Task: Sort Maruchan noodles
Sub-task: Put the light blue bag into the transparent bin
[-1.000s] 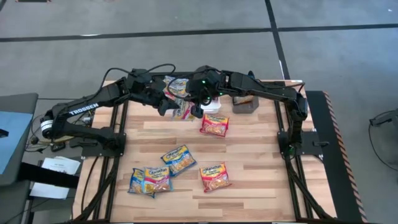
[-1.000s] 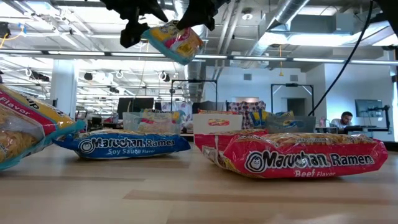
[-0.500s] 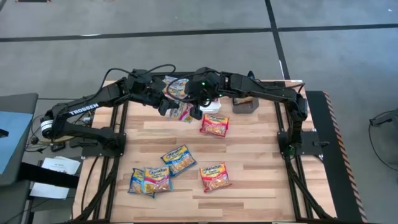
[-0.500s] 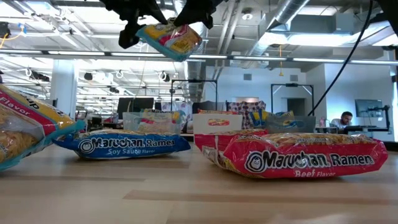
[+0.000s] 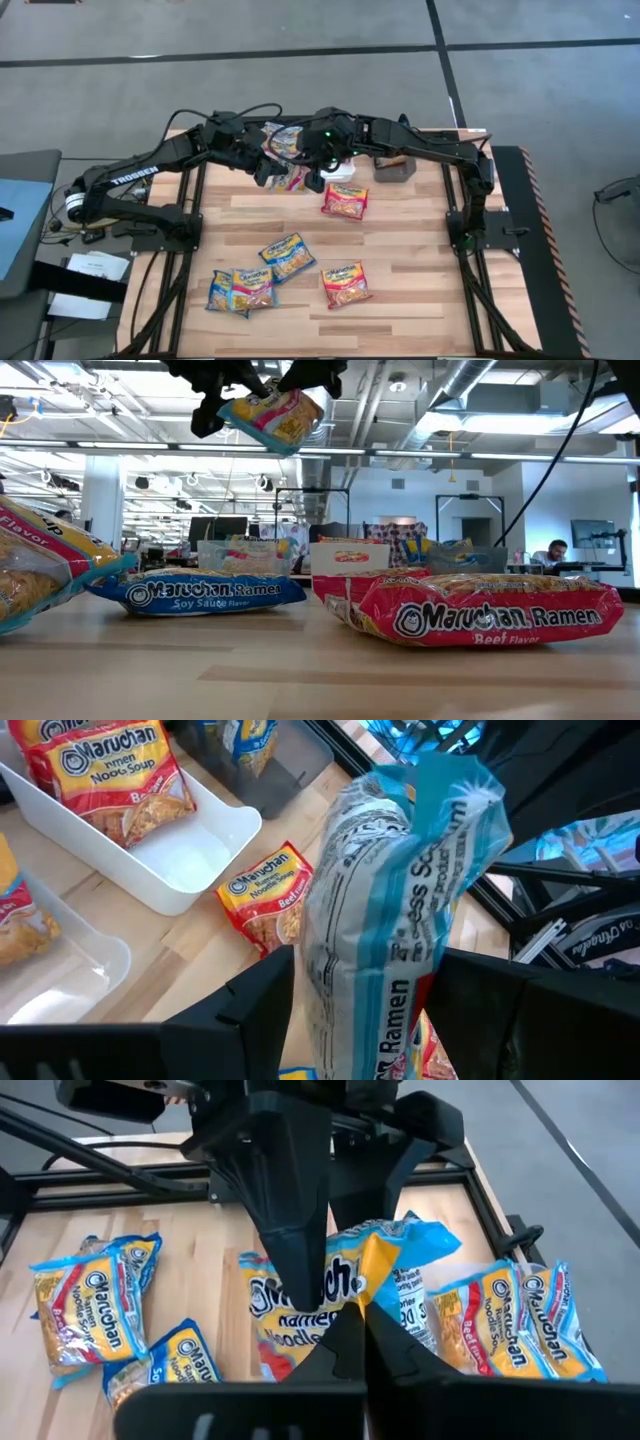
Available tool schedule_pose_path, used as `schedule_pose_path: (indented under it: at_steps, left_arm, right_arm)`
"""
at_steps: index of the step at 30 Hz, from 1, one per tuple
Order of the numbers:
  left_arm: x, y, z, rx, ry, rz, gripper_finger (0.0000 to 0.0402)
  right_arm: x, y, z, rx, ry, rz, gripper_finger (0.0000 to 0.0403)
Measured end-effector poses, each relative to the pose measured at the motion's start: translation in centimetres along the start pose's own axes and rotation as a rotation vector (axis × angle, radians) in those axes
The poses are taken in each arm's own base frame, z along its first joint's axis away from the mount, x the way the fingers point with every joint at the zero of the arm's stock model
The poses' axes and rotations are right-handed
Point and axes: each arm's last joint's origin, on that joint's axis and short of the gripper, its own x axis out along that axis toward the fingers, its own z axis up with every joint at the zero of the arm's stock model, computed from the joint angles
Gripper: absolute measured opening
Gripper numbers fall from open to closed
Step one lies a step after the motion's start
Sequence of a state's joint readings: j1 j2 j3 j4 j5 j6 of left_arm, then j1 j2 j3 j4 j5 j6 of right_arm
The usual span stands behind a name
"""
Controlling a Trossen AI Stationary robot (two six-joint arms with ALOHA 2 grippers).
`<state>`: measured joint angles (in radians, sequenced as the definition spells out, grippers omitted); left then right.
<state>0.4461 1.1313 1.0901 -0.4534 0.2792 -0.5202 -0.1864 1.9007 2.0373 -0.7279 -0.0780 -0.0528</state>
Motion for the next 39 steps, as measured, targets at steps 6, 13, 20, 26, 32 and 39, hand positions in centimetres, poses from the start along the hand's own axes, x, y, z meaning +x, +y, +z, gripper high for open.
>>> schedule_pose_path:
  at_steps: [6, 13, 20, 26, 32, 39]
  left_arm:
    - [0.0, -0.1, 0.0, 0.037, 0.003, -0.006, 0.0132]
    - [0.0, 0.0, -0.1, 0.061, 0.007, -0.004, 0.0072]
    - [0.0, 0.0, -0.1, 0.107, 0.0, 0.014, 0.0071]
    - [0.0, 0.3, -0.1, 0.169, -0.01, 0.083, 0.0071]
    - [-0.1, 0.9, -0.6, 0.284, 0.03, 0.179, 0.0071]
    - [-1.3, 1.7, 0.5, 0.447, 0.026, 0.391, 0.0072]
  right_arm:
    - [0.1, 0.0, 0.0, 0.013, 0.002, 0.001, 0.0016]
    - [0.1, 0.0, 0.0, 0.026, -0.001, -0.001, 0.0046]
    - [0.1, -0.3, 0.0, 0.03, 0.001, -0.006, 0.0077]
    - [-1.5, -1.6, -0.2, 0.046, 0.033, -0.042, 0.0103]
    - [-3.4, -3.1, -0.5, 0.074, 0.071, -0.082, 0.0113]
    - [-4.8, -3.7, -0.5, 0.085, 0.07, -0.101, 0.0113]
